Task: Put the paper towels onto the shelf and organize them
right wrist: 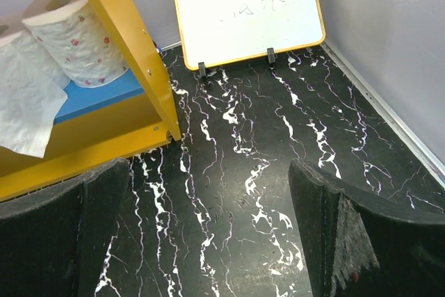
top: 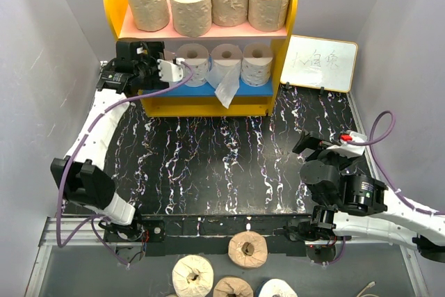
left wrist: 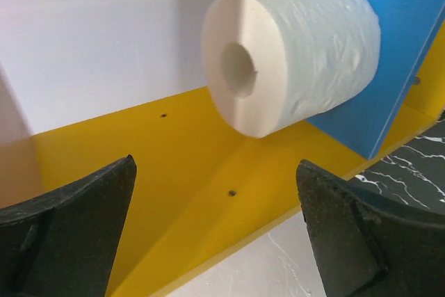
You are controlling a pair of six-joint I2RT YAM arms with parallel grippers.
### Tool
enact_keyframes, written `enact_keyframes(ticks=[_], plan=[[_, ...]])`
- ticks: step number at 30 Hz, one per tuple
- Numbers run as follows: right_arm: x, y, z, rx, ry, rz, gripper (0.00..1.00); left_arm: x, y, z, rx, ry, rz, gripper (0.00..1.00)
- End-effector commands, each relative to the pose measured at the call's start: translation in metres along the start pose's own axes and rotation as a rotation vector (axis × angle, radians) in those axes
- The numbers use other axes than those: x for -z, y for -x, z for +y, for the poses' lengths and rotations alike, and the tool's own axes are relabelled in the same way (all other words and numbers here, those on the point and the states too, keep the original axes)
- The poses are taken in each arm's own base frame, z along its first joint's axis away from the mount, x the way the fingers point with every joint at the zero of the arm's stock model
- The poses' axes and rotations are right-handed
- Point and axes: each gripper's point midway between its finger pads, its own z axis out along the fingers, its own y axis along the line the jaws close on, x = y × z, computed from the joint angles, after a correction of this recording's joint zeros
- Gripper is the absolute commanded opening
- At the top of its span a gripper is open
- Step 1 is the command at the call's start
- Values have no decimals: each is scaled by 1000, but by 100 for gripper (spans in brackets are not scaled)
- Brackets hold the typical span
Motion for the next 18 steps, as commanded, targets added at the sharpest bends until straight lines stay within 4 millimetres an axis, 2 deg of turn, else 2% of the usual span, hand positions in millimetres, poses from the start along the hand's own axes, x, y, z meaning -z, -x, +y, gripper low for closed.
enact_keyframes(ticks=[1, 3, 4, 6, 7, 10, 12, 15, 18], plan=[[1, 17, 6, -80, 6, -9, 99, 60, 19, 58, 72, 253, -86, 99], [2, 15, 15, -44, 26, 14, 99, 80, 24, 66, 136, 326, -125, 99], [2, 11, 22, -14, 46, 39, 99, 98, 28, 68, 191, 379, -153, 99], [3, 8, 30, 25, 62, 64, 99, 116, 25, 71, 373, 476, -182, 99], [3, 6, 31, 37, 62, 71, 99, 121, 24, 65, 467, 468, -187, 99], [4, 2, 20, -12, 32, 76, 99, 117, 26, 18, 674, 245, -145, 99], [4, -4, 10, -55, 26, 71, 99, 116, 26, -12, 804, 158, -110, 99], [6, 3, 8, -113, 72, 71, 99, 121, 21, -39, 1005, 185, -80, 99], [7, 11, 0, -162, 95, 56, 99, 133, 24, -60, 1118, 196, -102, 99]])
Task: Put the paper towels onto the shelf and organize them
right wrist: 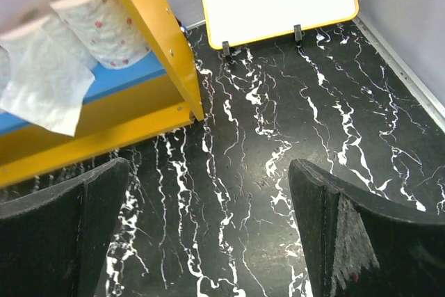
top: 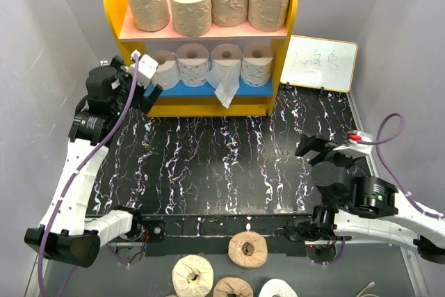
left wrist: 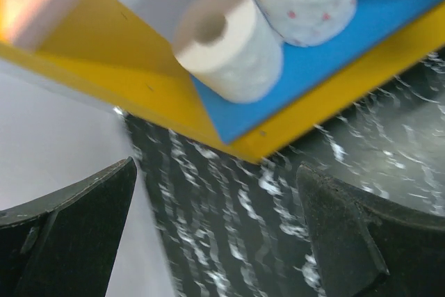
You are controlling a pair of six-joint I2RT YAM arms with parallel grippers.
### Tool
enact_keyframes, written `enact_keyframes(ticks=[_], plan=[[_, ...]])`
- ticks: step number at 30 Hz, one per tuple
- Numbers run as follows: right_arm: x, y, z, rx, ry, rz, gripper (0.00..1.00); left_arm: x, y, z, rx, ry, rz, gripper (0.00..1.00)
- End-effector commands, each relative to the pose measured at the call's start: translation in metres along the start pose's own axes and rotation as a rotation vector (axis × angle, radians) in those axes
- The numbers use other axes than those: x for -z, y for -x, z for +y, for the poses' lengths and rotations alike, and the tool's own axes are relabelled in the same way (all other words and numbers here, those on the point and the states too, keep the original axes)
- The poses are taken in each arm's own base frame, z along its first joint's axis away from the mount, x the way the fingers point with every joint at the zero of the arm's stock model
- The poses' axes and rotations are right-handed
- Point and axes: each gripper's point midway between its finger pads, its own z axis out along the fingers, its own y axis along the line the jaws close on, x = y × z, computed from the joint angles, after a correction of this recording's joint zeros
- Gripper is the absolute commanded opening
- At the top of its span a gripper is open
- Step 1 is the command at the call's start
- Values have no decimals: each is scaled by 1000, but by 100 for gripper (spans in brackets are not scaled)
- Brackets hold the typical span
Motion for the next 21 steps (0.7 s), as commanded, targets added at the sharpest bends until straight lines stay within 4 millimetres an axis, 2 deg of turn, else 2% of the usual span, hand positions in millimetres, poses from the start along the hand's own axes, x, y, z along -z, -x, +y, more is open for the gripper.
enact_keyframes(ticks=[1, 3, 6, 11, 16, 21], plan=[[4, 18, -8, -133, 37, -31, 99, 26, -27, -29, 311, 6, 46, 99], [5, 21, -12, -166, 46, -33, 99, 36, -29, -40, 371, -27, 35, 99], [5, 20, -10, -168, 51, -31, 99, 45, -36, -44, 443, -51, 29, 99], [2, 9, 4, -64, 41, -14, 99, 51, -47, -33, 546, 15, 35, 99], [-3, -12, 26, 90, 43, 26, 99, 55, -59, -14, 700, 87, 22, 99], [-6, -25, 37, 186, 36, 45, 99, 66, -65, -10, 830, 123, -3, 99]])
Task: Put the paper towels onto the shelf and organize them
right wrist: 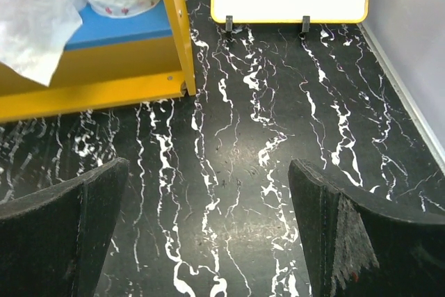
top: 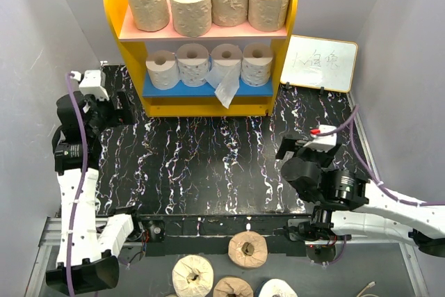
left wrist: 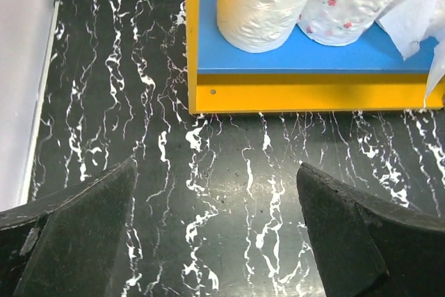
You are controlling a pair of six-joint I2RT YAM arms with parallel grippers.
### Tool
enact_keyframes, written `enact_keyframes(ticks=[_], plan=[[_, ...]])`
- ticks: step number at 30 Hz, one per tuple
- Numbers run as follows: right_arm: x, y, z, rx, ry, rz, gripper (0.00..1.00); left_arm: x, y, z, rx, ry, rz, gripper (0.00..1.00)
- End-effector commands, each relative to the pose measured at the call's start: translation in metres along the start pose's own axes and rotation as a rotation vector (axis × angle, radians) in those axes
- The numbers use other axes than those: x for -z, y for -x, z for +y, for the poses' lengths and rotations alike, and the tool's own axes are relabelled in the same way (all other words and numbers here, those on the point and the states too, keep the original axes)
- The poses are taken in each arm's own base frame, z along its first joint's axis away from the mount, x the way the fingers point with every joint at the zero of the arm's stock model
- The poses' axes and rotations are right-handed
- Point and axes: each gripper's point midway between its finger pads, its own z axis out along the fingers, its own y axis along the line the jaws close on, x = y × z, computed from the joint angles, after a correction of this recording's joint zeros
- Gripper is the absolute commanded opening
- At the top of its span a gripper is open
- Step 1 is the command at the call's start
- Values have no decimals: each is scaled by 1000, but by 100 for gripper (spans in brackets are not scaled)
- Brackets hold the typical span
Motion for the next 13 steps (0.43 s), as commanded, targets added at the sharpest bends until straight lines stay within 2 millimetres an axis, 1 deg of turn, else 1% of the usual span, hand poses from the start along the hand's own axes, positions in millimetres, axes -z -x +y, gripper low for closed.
enact_keyframes(ticks=[1, 4, 7, 9, 11, 13], plan=[[-1, 1, 9, 17, 7, -1, 99, 13, 7, -3, 155, -8, -68, 99], [0, 4, 8, -4, 27, -2, 99, 17, 1, 12, 282, 92, -64, 99], [3, 11, 0, -66, 35, -17, 99, 25, 3, 29, 368, 204, -92, 99], [5, 15, -5, -108, 43, -27, 99, 26, 4, 36, 383, 239, -104, 99], [6, 19, -8, -139, 54, -31, 99, 22, 4, 35, 339, 219, -109, 99], [8, 20, -10, -160, 62, -32, 99, 20, 2, 39, 345, 232, -105, 99]])
